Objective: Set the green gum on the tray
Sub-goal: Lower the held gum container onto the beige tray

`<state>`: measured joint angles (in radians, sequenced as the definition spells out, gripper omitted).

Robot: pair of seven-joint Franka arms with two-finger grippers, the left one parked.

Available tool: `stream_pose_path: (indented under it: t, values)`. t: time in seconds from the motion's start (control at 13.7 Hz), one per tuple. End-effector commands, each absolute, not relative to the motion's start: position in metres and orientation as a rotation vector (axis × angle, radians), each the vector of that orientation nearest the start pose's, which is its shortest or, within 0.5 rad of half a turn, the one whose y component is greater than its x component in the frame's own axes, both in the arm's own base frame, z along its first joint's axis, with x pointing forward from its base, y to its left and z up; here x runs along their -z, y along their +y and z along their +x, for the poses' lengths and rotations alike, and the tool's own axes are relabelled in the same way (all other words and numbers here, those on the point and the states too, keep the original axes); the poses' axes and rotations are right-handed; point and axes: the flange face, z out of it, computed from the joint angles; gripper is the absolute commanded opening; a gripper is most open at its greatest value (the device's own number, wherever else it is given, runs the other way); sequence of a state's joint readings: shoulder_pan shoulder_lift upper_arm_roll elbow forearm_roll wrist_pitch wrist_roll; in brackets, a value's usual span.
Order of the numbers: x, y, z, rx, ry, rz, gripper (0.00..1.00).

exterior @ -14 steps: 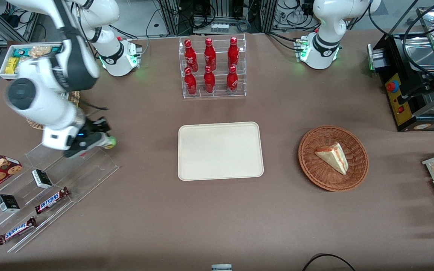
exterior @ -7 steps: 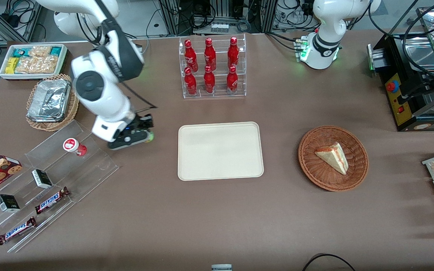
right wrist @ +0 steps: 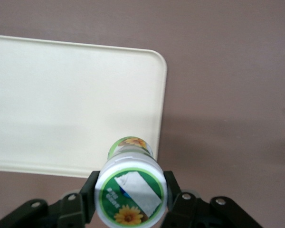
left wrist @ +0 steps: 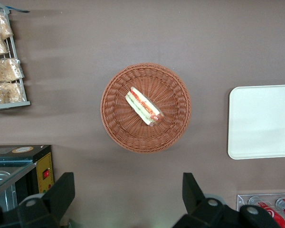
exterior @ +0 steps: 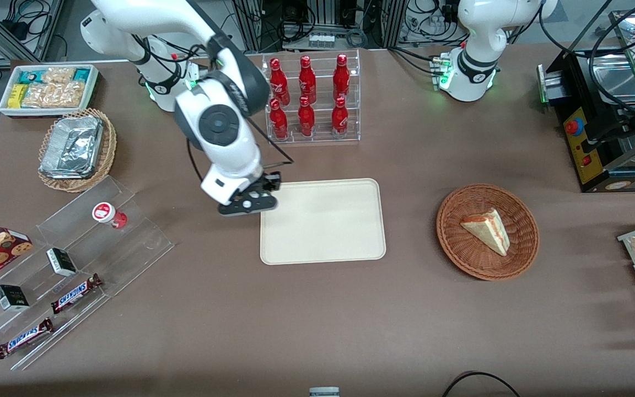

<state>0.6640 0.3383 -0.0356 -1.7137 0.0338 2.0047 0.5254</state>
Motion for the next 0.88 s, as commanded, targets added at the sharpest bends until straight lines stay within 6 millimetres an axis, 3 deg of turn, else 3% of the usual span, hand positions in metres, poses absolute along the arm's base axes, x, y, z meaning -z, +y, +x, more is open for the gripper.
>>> stream_pose_path:
  t: [0.0,0.36,0.8]
  values:
    - [-0.368,0.424,0.534,-0.036,-0.049,-3.132,0.0]
    - [-0.317,0.487,0.53,0.045,0.006,-3.106,0.0]
    - [-0.269,0.515,0.515,0.067,-0.003,-3.126,0.0]
